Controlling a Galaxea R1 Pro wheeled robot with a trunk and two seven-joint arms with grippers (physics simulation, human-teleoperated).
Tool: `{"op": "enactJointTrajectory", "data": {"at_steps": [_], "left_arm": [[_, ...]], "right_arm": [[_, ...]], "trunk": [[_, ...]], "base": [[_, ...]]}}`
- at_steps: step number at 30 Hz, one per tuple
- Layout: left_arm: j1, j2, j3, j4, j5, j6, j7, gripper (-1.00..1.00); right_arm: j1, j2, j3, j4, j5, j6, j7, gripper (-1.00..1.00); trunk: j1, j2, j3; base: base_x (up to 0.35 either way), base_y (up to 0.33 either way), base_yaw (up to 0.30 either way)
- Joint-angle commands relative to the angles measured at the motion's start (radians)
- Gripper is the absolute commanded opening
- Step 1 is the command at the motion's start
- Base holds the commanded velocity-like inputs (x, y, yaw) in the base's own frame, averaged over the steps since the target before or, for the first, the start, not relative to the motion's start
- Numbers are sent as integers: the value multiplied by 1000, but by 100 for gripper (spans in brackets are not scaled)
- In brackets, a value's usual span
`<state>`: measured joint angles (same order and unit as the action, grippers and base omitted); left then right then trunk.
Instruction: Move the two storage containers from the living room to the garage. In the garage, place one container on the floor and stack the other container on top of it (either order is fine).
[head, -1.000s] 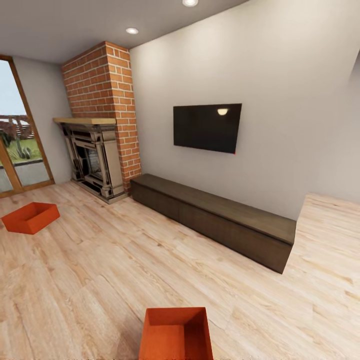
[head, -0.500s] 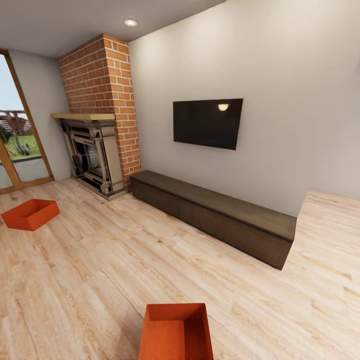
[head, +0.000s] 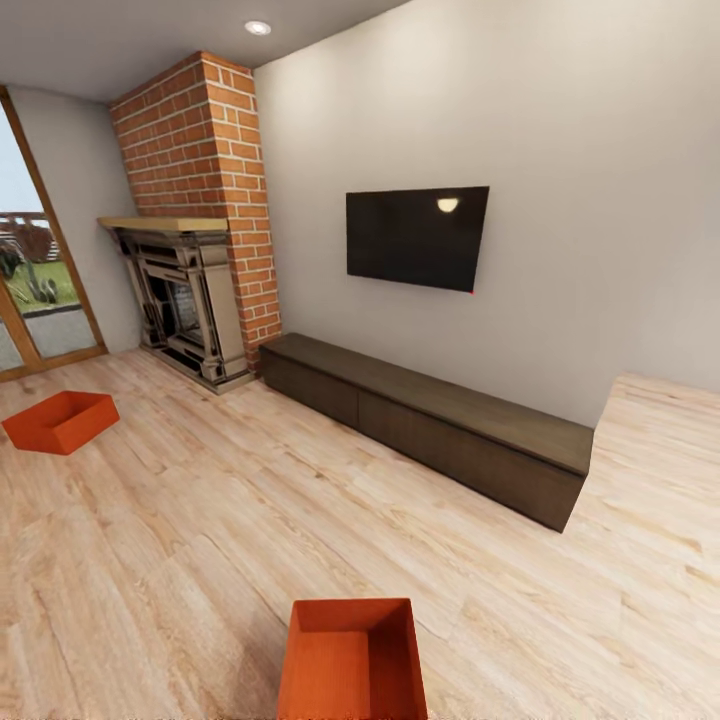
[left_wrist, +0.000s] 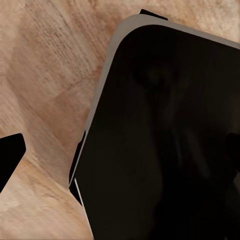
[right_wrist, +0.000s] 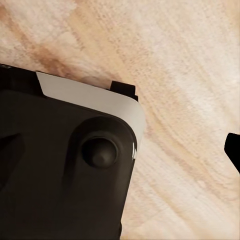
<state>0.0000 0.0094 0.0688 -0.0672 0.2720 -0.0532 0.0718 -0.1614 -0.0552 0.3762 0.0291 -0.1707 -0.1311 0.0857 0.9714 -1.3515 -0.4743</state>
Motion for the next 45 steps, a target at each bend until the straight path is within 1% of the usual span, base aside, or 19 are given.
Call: {"op": "enactJointTrajectory", "data": {"at_steps": [1,13,23,29,35,45], "left_arm": [[0,0,6,-1,1,-2,1,100],[0,1,6,-9,3,-2,2,100],[0,1,6,-11,15,-2,2,100],[0,1,6,-12,16,-2,2,100],[0,1,6,-12,16,-2,2,100],[0,0,5,-13,16,-2,2,100]], "right_arm": [[-1,0,6,3,-11,-6,5,100],[-1,-2,5,3,-9,-5,0,100],[0,-26,4,4,-9,-7,0,100],[19,-42,3,5,-11,-12,-1,100],[49,-42,-2,5,-19,-21,-2,100],[60,-43,-6,5,-35,-37,-3,100]], "trunk": [[0,-1,-3],[0,-1,-22],[0,-1,-38],[0,-1,-48],[0,-1,-58],[0,-1,-74]], "base": [[0,0,0],[0,0,0],[0,0,-5],[0,0,-53],[0,0,-91],[0,0,-128]]}}
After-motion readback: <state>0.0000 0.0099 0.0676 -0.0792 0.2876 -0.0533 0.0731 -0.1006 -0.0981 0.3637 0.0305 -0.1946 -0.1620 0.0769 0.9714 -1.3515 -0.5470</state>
